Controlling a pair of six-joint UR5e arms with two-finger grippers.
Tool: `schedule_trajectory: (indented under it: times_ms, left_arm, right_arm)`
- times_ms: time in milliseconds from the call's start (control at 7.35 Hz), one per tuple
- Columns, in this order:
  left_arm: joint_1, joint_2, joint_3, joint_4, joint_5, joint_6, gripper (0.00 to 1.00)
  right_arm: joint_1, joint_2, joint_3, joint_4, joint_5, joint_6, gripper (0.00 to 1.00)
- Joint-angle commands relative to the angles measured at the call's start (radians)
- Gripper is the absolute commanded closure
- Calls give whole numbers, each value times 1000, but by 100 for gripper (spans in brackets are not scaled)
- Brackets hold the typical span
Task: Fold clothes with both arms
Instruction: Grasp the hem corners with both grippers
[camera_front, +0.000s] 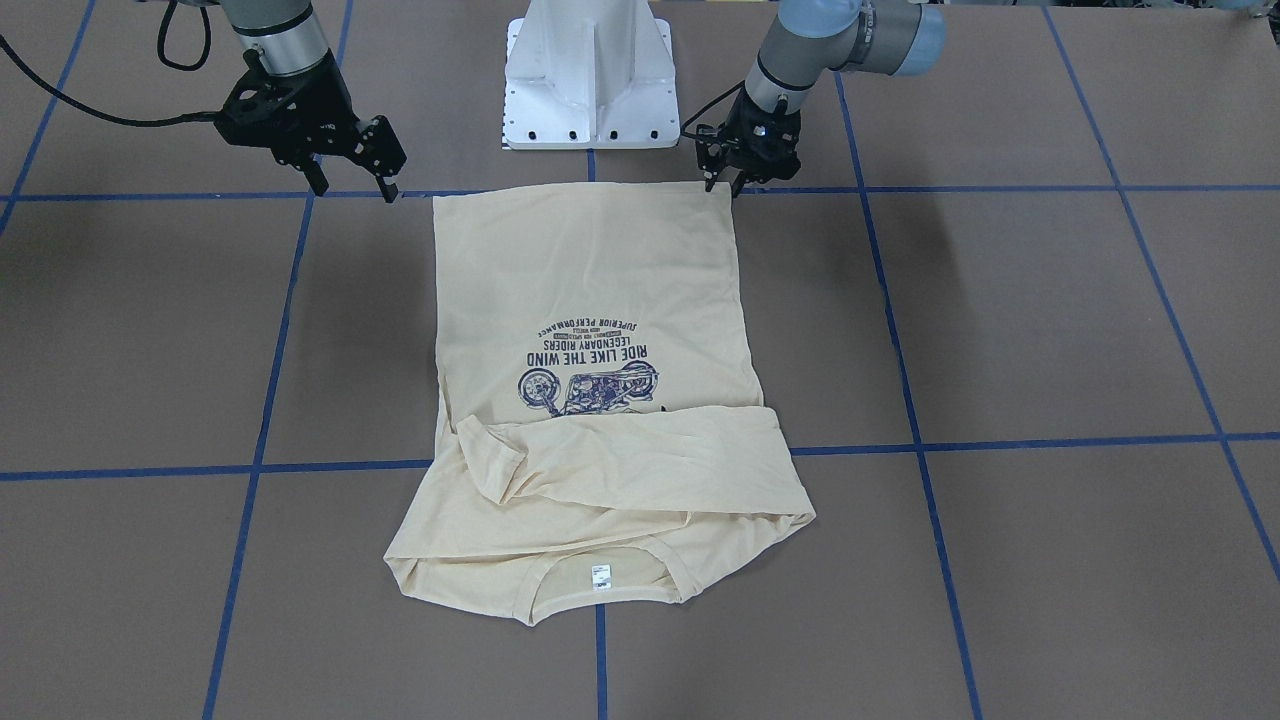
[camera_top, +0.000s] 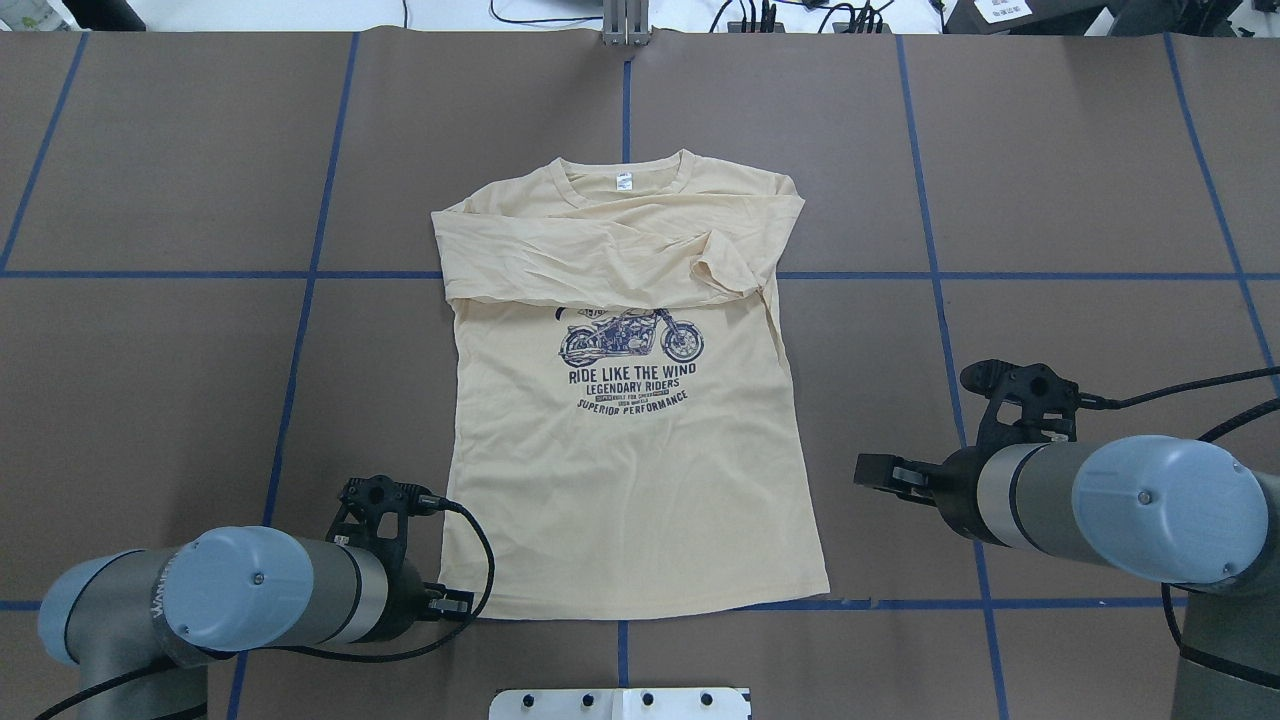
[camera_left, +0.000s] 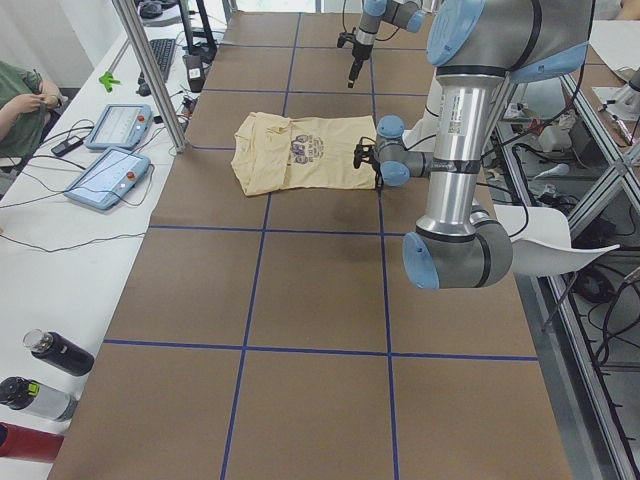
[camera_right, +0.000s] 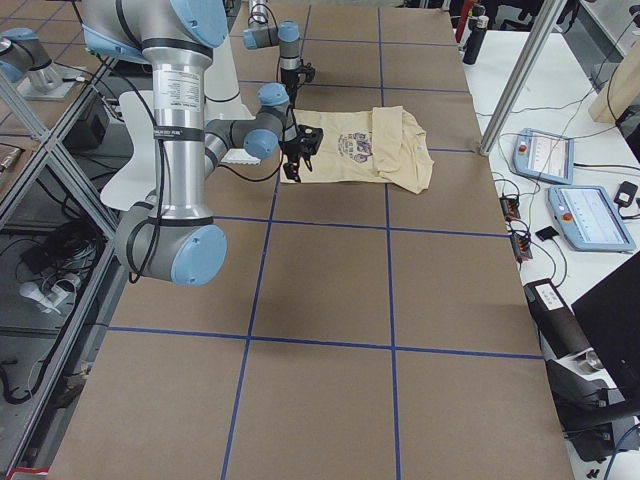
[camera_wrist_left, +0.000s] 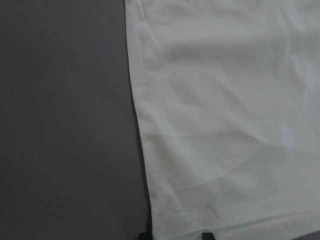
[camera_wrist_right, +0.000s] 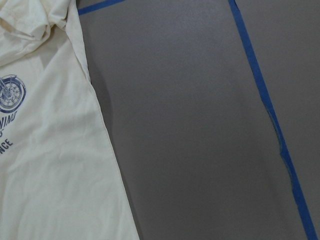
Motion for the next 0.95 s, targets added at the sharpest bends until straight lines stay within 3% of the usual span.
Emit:
schedule_trajectory:
  times_ms: [0, 136, 272, 408, 680, 816]
  left_arm:
    - [17, -1, 0, 0, -1, -10, 65]
    - [17, -1, -9, 0, 1, -30, 87]
    - [18, 1, -12, 0, 1, -63, 100]
    - [17, 1, -21, 0, 1, -65, 100]
    - [17, 1, -37, 2, -1, -65, 100]
    - [17, -2, -38, 2, -1, -67, 100]
  right_arm:
    - [0, -2, 0, -2, 0, -1, 0]
    - [0, 0, -2, -2, 0, 1, 0]
    - [-5, 0, 0, 0, 0, 1, 0]
    - [-17, 0, 0, -2, -2, 20, 0]
    - [-105, 8, -2, -3, -102, 113, 1]
    - [-158, 9, 0, -9, -121, 188, 9]
